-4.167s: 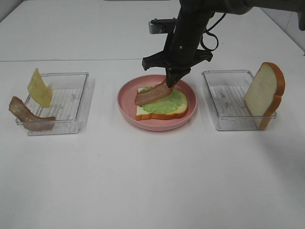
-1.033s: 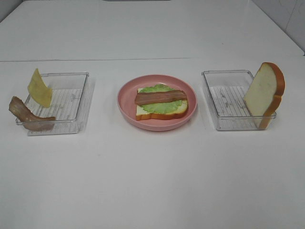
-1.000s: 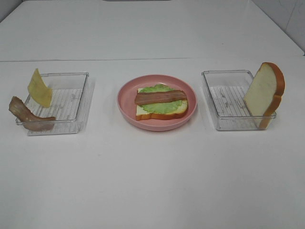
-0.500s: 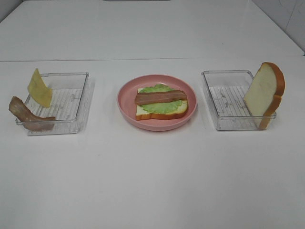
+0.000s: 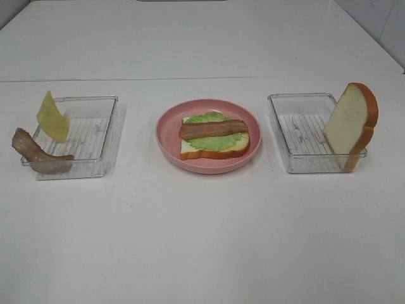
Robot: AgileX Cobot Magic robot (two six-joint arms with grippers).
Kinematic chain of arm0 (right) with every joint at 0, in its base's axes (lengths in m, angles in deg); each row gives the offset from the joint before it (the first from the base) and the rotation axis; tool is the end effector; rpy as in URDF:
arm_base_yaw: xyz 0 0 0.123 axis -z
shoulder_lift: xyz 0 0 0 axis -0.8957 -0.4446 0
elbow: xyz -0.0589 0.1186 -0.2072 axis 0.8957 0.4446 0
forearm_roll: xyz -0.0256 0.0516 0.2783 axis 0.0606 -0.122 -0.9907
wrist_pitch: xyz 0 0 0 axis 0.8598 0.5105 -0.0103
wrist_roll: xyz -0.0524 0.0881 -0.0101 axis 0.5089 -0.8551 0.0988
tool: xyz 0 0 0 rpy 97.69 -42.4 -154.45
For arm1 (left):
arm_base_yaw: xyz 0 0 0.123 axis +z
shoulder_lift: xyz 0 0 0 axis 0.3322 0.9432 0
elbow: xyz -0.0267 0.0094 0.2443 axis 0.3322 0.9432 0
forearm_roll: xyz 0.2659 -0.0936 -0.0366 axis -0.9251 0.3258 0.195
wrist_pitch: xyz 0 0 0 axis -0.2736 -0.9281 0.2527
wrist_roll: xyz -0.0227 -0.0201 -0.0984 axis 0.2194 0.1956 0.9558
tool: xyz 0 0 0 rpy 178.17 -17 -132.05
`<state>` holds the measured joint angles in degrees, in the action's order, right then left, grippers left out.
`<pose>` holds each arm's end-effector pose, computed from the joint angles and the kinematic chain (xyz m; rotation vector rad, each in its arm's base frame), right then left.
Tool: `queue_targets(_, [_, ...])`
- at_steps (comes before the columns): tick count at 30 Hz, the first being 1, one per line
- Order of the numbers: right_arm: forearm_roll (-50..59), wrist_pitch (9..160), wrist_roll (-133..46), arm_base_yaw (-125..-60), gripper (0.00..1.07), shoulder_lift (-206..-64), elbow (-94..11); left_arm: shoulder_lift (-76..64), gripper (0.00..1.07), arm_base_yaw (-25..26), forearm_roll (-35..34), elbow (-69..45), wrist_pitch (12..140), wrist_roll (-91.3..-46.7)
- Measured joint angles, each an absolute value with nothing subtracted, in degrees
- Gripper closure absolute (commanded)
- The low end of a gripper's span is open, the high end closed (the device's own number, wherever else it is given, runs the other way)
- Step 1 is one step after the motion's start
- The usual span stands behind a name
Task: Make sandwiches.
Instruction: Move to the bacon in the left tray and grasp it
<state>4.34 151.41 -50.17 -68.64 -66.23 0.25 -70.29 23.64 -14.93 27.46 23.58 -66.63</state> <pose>0.0760 0.0067 0.2696 -0.0522 2.1329 0.0748 0.0790 0.0059 0.2887 -0.0532 2.1315 0.0577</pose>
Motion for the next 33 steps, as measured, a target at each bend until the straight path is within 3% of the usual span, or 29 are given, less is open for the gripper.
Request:
queue_targets(6, [4.34,151.41,-50.17,-68.64,0.09,-66.23,0.25,-50.12,0.06,23.64,-15.73,18.35,17.57,-65.88])
queue_targets(20, [4.34,151.41,-50.17,-68.64,0.09,-66.23,0.25,-1.88,0.06,23.64,-14.24,-5.83,18.77,-65.25])
queue_targets(27, [4.34,151.41,-50.17,-68.64,0.09,-66.23,0.25,12.73,0.06,23.53,-12.12,-12.36,21.41,-65.25])
queue_targets(33, [4.34,151.41,-50.17,-68.64,0.09,-66.23,0.25,26.08,0.06,19.06,-12.06,-17.92,27.14,-63.30])
